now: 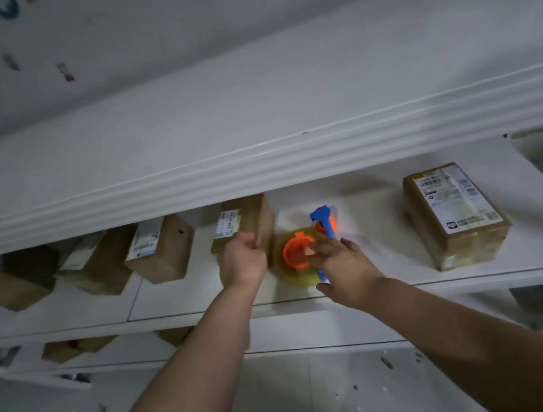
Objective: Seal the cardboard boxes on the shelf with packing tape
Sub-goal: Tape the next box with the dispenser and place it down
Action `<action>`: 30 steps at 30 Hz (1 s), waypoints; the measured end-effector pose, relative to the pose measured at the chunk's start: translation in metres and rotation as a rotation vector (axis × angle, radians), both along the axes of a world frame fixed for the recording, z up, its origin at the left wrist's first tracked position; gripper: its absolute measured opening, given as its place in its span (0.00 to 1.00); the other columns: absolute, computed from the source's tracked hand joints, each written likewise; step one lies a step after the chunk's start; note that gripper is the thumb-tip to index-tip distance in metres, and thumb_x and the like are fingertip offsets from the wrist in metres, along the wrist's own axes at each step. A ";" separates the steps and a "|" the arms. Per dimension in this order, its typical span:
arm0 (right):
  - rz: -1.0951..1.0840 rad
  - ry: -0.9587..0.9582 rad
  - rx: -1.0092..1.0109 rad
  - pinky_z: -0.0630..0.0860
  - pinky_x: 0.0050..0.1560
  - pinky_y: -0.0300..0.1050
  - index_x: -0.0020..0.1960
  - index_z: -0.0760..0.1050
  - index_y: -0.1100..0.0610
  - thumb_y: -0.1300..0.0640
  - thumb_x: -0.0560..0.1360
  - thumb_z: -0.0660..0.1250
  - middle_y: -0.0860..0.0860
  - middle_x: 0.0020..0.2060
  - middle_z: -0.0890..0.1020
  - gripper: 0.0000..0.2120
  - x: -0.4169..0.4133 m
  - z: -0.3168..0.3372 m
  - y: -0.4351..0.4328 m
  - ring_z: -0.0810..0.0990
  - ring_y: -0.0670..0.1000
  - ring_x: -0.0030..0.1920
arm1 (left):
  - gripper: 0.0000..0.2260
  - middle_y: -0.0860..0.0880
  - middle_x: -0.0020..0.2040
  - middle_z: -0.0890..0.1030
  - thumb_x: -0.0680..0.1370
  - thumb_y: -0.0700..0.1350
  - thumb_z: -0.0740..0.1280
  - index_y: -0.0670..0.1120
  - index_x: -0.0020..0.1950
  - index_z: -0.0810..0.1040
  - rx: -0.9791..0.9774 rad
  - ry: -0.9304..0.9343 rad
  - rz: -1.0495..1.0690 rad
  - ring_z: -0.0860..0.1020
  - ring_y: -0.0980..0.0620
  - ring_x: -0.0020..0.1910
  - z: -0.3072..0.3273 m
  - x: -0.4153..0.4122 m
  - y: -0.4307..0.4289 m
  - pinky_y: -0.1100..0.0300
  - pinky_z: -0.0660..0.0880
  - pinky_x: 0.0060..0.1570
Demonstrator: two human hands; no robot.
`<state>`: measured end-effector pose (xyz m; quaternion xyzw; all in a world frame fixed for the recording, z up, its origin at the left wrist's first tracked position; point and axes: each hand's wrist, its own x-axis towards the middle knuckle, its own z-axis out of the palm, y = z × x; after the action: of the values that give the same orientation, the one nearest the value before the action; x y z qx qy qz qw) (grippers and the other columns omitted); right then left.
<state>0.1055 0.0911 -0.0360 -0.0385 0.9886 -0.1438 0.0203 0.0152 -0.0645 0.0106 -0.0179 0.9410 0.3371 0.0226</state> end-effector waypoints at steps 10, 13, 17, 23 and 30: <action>-0.239 -0.122 0.184 0.51 0.73 0.59 0.75 0.52 0.39 0.61 0.78 0.59 0.46 0.76 0.58 0.32 -0.023 -0.023 -0.029 0.52 0.50 0.77 | 0.27 0.45 0.67 0.66 0.70 0.62 0.70 0.47 0.62 0.75 -0.312 -0.107 -0.186 0.64 0.40 0.65 -0.017 -0.078 -0.028 0.45 0.72 0.59; -0.373 -0.142 0.114 0.48 0.74 0.60 0.76 0.50 0.37 0.64 0.78 0.56 0.45 0.78 0.52 0.34 -0.026 -0.019 -0.021 0.47 0.50 0.78 | 0.39 0.44 0.67 0.66 0.65 0.69 0.71 0.44 0.66 0.71 -0.349 -0.125 -0.215 0.67 0.39 0.64 -0.025 -0.092 -0.022 0.45 0.72 0.58; -0.495 -0.115 0.057 0.43 0.75 0.58 0.76 0.54 0.41 0.63 0.77 0.59 0.46 0.78 0.52 0.33 -0.031 -0.015 -0.020 0.45 0.50 0.78 | 0.42 0.43 0.62 0.68 0.61 0.66 0.74 0.44 0.66 0.66 -0.377 -0.144 -0.307 0.71 0.40 0.61 -0.022 -0.097 -0.028 0.48 0.73 0.57; -0.604 0.096 -0.389 0.68 0.65 0.48 0.77 0.56 0.55 0.66 0.74 0.63 0.57 0.72 0.67 0.35 -0.059 -0.016 -0.079 0.68 0.59 0.70 | 0.26 0.55 0.68 0.62 0.62 0.57 0.75 0.52 0.53 0.67 -0.383 -0.195 -0.815 0.62 0.50 0.67 -0.014 -0.095 -0.099 0.52 0.69 0.63; -0.641 0.101 -0.765 0.77 0.56 0.46 0.68 0.72 0.52 0.69 0.73 0.60 0.50 0.54 0.82 0.26 -0.055 -0.035 -0.122 0.81 0.50 0.53 | 0.43 0.49 0.73 0.64 0.64 0.55 0.77 0.59 0.73 0.56 -0.090 -0.296 -0.708 0.64 0.45 0.73 -0.023 -0.096 -0.156 0.47 0.69 0.68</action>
<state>0.0503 -0.0311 -0.0709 0.2555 0.8269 -0.4932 -0.0883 -0.0813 -0.2206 -0.0123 0.2590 0.8894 0.2606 0.2722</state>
